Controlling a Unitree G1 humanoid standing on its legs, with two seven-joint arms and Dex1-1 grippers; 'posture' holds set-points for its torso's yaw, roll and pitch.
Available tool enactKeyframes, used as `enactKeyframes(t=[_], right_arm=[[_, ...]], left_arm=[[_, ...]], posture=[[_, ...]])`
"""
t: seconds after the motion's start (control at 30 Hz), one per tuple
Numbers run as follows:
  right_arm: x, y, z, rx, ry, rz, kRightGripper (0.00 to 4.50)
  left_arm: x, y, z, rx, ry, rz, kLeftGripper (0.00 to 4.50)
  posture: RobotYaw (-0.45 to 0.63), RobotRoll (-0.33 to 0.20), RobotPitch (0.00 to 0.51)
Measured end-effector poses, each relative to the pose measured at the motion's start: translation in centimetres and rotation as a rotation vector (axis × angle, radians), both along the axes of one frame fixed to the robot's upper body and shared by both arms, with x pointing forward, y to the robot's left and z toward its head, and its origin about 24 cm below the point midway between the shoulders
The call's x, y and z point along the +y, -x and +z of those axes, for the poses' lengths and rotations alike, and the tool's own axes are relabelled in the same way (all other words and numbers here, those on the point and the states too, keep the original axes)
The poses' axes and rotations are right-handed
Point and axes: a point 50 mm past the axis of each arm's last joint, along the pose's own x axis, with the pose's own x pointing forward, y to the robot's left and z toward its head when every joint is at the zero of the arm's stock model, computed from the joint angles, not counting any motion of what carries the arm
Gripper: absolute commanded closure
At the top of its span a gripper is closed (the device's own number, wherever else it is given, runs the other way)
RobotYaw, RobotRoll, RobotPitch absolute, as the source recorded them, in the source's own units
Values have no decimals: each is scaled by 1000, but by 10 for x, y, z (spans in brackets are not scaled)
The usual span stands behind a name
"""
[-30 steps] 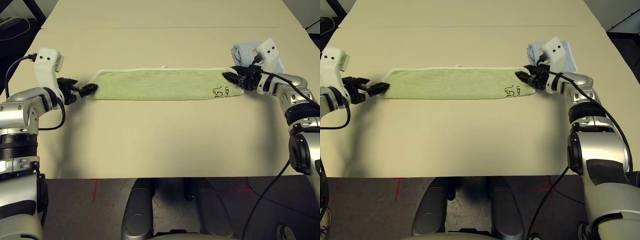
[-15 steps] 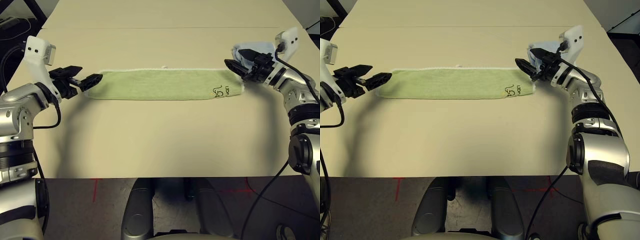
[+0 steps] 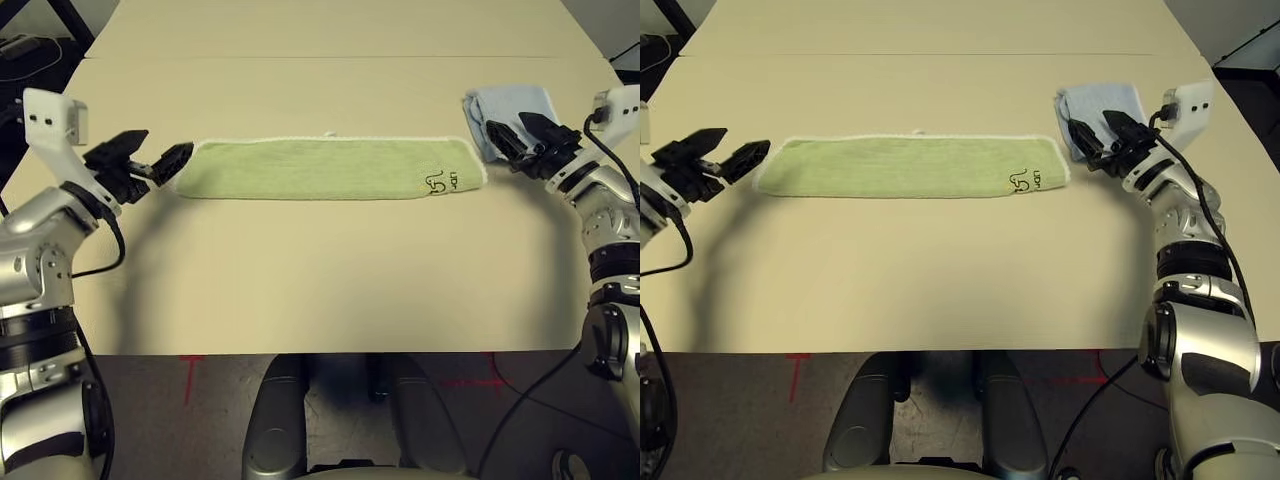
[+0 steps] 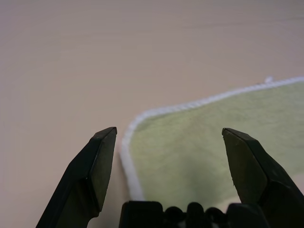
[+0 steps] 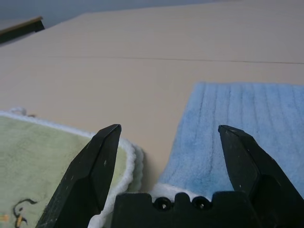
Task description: Fold the towel and set it aside.
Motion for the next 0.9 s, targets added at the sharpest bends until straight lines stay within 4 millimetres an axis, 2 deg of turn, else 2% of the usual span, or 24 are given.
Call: enactKeyframes(t=[0.3, 0.5, 0.9], right_arm=[[2, 2, -1, -12, -22, 75, 26], [3, 7, -9, 16, 13, 139, 26], [2, 28, -5, 65, -21, 221, 26]], left_arm=[[-11, 6, -2, -56, -14, -176, 0], [-21, 10, -17, -39, -68, -330, 0], [-25, 15, -25, -49, -173, -481, 0]], posture=[[122, 0, 234], [114, 0, 234], [106, 0, 234]])
